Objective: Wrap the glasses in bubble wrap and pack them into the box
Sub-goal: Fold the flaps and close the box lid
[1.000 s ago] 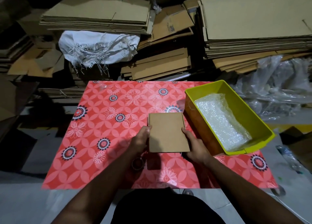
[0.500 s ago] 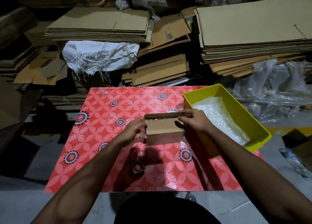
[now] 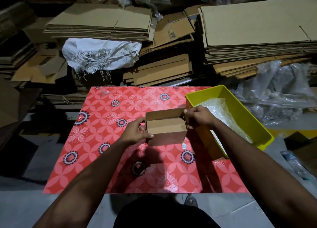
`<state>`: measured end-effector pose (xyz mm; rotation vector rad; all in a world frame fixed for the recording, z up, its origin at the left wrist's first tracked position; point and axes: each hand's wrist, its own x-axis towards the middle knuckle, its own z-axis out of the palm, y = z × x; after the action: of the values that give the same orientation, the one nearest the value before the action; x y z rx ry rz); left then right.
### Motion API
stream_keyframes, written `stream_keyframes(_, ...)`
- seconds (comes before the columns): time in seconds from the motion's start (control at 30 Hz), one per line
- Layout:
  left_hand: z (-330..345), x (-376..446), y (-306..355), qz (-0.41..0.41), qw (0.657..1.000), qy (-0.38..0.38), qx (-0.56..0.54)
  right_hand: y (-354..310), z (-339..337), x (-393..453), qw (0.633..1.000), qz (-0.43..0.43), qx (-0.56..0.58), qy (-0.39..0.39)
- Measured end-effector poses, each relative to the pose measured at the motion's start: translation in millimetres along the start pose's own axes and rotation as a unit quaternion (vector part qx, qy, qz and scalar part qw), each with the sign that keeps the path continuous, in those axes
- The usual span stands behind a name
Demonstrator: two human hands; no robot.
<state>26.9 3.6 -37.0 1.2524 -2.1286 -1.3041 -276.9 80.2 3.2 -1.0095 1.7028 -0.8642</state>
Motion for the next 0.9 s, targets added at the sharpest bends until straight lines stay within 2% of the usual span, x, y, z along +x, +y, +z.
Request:
stream_keyframes(0.17,3,0,-1,-0.004,1.0,0.008,0.004,9,-6,1,0.998,-0.001,0.055,-0.034)
stream_keyframes(0.37,5,2,-2,-0.007,1.0,0.018,0.0,12,-10,0,0.996,-0.025,0.048,-0.064)
stream_keyframes(0.5,6,3,-2,-0.015,0.999,0.028,-0.006,17,-9,-1,0.998,-0.027,0.035,-0.051)
stream_keyframes(0.73,6,1,-1,-0.005,0.999,0.037,-0.018,19,-12,0,0.996,-0.056,-0.063,-0.041)
stream_keyframes(0.9,3,6,8,0.002,0.999,0.042,0.034,11,-7,-4,0.997,-0.074,0.01,-0.032)
